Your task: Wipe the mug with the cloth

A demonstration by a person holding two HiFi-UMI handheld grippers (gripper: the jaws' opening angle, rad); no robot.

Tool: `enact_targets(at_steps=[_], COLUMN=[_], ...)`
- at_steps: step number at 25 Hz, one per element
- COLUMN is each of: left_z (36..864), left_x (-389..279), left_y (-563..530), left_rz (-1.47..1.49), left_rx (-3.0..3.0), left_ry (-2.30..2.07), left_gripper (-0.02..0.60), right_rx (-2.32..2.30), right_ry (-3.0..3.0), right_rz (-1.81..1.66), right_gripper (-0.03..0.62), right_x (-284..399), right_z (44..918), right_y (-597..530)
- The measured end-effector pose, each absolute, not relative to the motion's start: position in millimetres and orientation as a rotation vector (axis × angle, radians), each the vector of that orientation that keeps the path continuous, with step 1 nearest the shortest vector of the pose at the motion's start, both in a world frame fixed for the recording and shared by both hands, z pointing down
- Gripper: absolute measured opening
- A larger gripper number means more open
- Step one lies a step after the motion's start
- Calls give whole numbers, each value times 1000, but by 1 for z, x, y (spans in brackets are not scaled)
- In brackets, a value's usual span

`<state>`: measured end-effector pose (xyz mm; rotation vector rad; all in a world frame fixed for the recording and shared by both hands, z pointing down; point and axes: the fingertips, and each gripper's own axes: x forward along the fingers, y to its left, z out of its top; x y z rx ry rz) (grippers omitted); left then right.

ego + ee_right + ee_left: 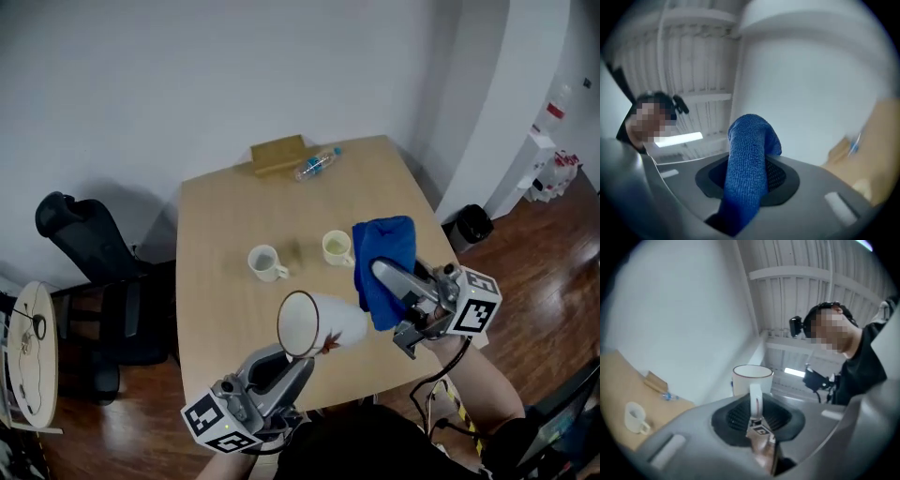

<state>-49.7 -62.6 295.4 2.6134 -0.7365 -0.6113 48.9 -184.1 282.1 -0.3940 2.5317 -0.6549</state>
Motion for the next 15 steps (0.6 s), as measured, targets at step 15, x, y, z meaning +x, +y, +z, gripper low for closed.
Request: enact_targets(at_steps=[15], left_z=[281], left_x=[-54], left_y=[-107], left_rz=[-808], left_rx=[2378], left_ry=[-907], left_gripper=[60], right_rx=[-831], right_ry=[2529], right_rz=[1696], right_gripper=[126], right_x=[-56], right_z=[252], right_y=[-60])
